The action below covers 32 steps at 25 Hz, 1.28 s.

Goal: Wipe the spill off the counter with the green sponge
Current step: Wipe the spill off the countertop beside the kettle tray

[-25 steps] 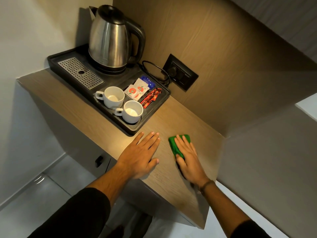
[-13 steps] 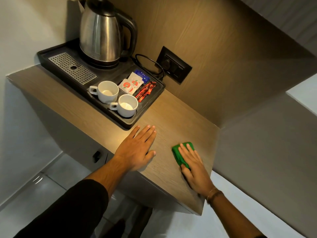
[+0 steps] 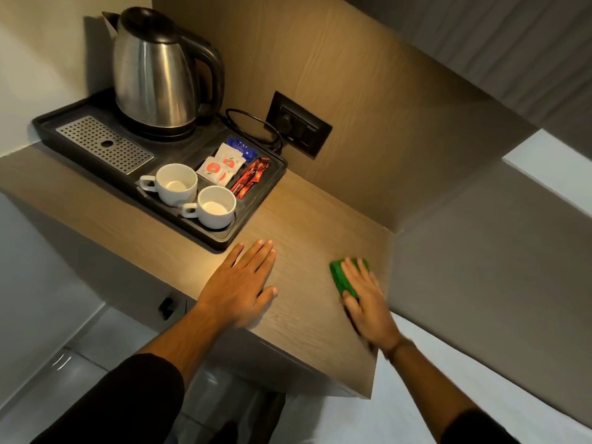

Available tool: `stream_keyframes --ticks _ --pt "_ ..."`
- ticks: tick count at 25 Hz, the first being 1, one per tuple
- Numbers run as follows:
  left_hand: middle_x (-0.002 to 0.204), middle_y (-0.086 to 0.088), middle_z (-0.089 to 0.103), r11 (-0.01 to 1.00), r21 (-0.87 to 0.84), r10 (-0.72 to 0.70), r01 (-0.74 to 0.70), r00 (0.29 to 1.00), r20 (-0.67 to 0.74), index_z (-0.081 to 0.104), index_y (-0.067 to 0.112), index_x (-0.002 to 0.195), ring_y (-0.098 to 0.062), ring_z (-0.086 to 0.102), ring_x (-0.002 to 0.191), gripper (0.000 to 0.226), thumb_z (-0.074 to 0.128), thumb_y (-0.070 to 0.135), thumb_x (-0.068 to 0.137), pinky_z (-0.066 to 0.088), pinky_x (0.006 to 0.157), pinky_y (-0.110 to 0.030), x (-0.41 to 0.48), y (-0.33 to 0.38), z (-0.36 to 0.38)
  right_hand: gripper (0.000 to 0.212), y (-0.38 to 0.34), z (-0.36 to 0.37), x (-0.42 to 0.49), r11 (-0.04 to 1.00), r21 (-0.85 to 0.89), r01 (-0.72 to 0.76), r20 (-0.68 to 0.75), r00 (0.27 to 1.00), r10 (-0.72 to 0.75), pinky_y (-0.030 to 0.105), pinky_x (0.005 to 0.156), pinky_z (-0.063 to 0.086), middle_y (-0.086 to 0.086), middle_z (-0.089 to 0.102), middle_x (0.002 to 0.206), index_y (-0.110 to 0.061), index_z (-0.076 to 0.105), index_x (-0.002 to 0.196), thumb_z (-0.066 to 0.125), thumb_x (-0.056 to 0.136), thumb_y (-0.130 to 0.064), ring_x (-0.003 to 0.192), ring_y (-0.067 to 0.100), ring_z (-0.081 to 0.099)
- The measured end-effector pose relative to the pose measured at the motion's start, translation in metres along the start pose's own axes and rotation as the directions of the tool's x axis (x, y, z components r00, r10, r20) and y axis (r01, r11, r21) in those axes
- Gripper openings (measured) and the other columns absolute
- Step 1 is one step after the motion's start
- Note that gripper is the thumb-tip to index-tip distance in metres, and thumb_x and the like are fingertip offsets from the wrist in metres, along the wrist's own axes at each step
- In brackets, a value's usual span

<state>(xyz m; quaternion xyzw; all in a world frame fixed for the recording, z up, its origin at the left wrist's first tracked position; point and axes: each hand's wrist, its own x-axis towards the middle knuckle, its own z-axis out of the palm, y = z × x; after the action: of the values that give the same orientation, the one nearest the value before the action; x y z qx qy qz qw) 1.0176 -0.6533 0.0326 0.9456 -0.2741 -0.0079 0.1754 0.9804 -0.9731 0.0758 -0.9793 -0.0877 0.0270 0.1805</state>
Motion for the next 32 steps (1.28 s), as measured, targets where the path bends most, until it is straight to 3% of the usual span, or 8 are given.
stream_keyframes --ticks 4,8,11,17,21,23,27,32 --pt "0.176 -0.009 0.012 1.000 -0.004 0.001 -0.001 1.000 0.004 0.011 0.013 0.164 -0.023 0.003 0.161 0.077 0.023 0.059 0.104 0.007 0.131 -0.053 0.000 0.000 0.002 0.061 -0.028 0.003 0.102 0.982 -0.002 -0.187 -0.075 0.980 0.186 0.049 0.127 0.005 0.003 0.017 0.170 -0.017 0.025 0.161 0.048 0.104 -0.013 0.158 0.025 0.006" --pt "0.175 -0.011 0.012 1.000 0.025 0.001 -0.002 1.000 0.018 0.012 0.011 0.164 -0.025 0.003 0.161 0.077 0.024 0.058 0.104 0.011 0.131 -0.055 0.000 -0.001 -0.001 0.067 -0.056 0.032 0.046 1.000 0.000 -0.006 -0.014 1.000 0.006 0.047 0.126 -0.002 -0.007 0.010 0.172 -0.031 0.014 0.162 0.045 0.103 -0.023 0.158 0.014 -0.001" --pt "0.176 -0.009 0.005 1.000 0.029 -0.009 0.007 0.998 0.054 0.006 0.012 0.165 -0.024 -0.003 0.161 0.079 0.018 0.060 0.103 0.008 0.131 -0.055 0.000 0.000 -0.002 0.064 -0.031 0.021 -0.020 0.998 -0.022 0.061 0.040 0.997 -0.060 0.050 0.126 0.003 -0.013 0.007 0.172 -0.034 0.009 0.163 0.037 0.105 -0.035 0.158 0.014 -0.002" --pt "0.176 -0.009 0.002 0.999 0.032 -0.003 0.000 0.997 0.081 0.003 0.012 0.165 -0.024 -0.005 0.161 0.080 0.018 0.060 0.103 0.006 0.131 -0.055 0.001 0.001 -0.006 0.063 -0.057 0.014 0.049 0.948 0.018 -0.319 -0.089 0.943 0.319 0.047 0.128 0.001 -0.001 0.012 0.171 -0.020 0.019 0.162 0.047 0.105 -0.021 0.158 0.022 0.002" --pt "0.176 -0.010 0.008 1.000 0.027 0.003 -0.005 0.997 0.075 0.008 0.010 0.164 -0.025 0.000 0.161 0.079 0.022 0.058 0.103 0.011 0.130 -0.057 0.000 0.003 -0.008 0.080 -0.066 0.027 -0.017 0.994 0.041 -0.101 0.054 0.994 0.099 0.038 0.123 -0.009 -0.012 0.001 0.172 -0.036 0.003 0.162 0.047 0.096 -0.033 0.157 0.011 -0.011" --pt "0.176 -0.010 0.005 0.999 0.036 0.004 -0.007 0.995 0.098 0.006 0.011 0.164 -0.025 -0.003 0.161 0.079 0.021 0.058 0.103 0.009 0.131 -0.056 0.000 0.003 -0.010 0.086 -0.054 0.017 -0.029 0.998 0.032 -0.061 0.098 0.994 0.058 0.037 0.123 -0.008 -0.013 0.002 0.172 -0.035 0.004 0.163 0.050 0.091 -0.029 0.157 0.009 -0.010" --pt "0.176 -0.011 -0.001 0.998 0.054 0.008 -0.015 0.990 0.139 0.000 0.011 0.164 -0.025 -0.007 0.161 0.079 0.022 0.058 0.105 0.002 0.131 -0.055 0.002 0.004 -0.016 0.078 -0.059 0.009 0.011 0.988 -0.030 -0.155 0.028 0.987 0.156 0.042 0.128 0.001 0.002 0.012 0.172 -0.017 0.016 0.163 0.053 0.095 -0.011 0.158 0.019 0.003" --pt "0.176 -0.014 0.003 0.994 0.107 -0.016 0.004 0.993 0.115 0.004 0.008 0.164 -0.029 -0.002 0.161 0.080 0.028 0.058 0.105 0.005 0.131 -0.056 -0.011 0.010 -0.039 0.071 -0.083 0.014 0.016 0.950 -0.184 -0.251 -0.105 0.966 0.235 0.041 0.128 0.001 0.007 0.013 0.172 -0.017 0.013 0.162 0.051 0.103 -0.019 0.158 0.022 0.006"
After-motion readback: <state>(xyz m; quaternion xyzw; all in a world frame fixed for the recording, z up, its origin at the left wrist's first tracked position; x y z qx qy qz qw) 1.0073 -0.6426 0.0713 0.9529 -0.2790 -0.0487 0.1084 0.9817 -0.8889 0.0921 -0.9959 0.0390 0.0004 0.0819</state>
